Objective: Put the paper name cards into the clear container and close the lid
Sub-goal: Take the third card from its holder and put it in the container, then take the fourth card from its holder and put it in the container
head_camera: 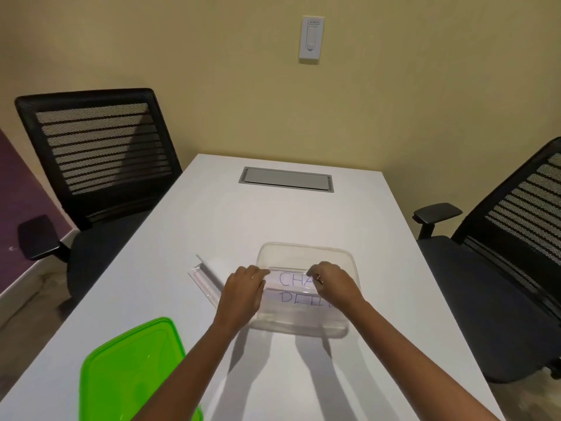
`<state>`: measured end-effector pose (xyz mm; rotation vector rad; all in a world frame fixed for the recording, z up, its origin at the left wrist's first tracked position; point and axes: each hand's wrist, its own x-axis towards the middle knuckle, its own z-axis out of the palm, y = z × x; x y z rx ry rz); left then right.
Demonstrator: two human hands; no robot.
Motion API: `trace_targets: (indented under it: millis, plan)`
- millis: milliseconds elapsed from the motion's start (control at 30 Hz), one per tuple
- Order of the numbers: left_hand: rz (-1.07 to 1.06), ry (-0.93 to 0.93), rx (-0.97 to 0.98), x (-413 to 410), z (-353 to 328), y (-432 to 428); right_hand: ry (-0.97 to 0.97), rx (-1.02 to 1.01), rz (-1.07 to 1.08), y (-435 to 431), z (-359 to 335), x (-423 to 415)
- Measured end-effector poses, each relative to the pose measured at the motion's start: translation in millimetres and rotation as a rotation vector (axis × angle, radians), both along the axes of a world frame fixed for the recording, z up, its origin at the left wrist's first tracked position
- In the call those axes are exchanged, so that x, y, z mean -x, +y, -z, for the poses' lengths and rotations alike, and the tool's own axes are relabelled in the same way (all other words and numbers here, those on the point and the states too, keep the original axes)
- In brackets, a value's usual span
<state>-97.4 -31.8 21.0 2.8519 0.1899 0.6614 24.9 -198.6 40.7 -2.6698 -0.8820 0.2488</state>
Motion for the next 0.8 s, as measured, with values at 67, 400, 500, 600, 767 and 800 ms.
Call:
trace_targets:
  millis: [67, 400, 500, 600, 767, 800]
  plan:
    - [-0.094, 0.020, 0.176, 22, 5, -2, 0.000, -0.131, 0.044, 7, -2, 23]
    - [-0.482, 0.241, 0.835, 71, 34, 0, 0.115, -0.183, -0.040, 53, 24, 120]
    - [-0.557, 0.346, 0.993, 69, 33, 7, 0.133, -0.122, -0.068, 67, 31, 133]
    - [-0.607, 0.363, 1.082, 64, 33, 15, 0.112, -0.080, -0.097, 83, 35, 138]
    - [-0.629, 0.255, 1.407, 51, 36, 29, 0.093, -0.010, -0.095, 108, 40, 132]
    - [-0.639, 0.222, 1.506, 48, 36, 31, 0.096, 0.000, -0.088, 113, 41, 129]
